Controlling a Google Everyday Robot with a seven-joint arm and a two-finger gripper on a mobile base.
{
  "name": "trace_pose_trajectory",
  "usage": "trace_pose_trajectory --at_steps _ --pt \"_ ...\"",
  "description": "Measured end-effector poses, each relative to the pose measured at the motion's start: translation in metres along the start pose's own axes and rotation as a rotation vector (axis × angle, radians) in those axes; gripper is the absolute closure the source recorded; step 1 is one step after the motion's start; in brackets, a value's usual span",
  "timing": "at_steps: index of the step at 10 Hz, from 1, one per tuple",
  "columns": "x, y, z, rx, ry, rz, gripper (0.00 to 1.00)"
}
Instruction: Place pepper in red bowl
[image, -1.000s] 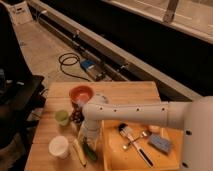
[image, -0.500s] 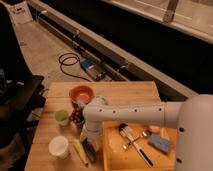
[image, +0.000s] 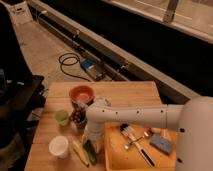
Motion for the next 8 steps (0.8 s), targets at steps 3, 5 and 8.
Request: trace_pose_trajectory --at_steps 3,5,8 --pt "0.001 0.001 -0.001 0.003 0.001 0.002 1.0" --pt "-0.004 -0.007 -0.012 0.028 0.024 -0.011 1.0" --pt "-0.014 -0.02 -0.059 0.151 0.051 0.002 1.0"
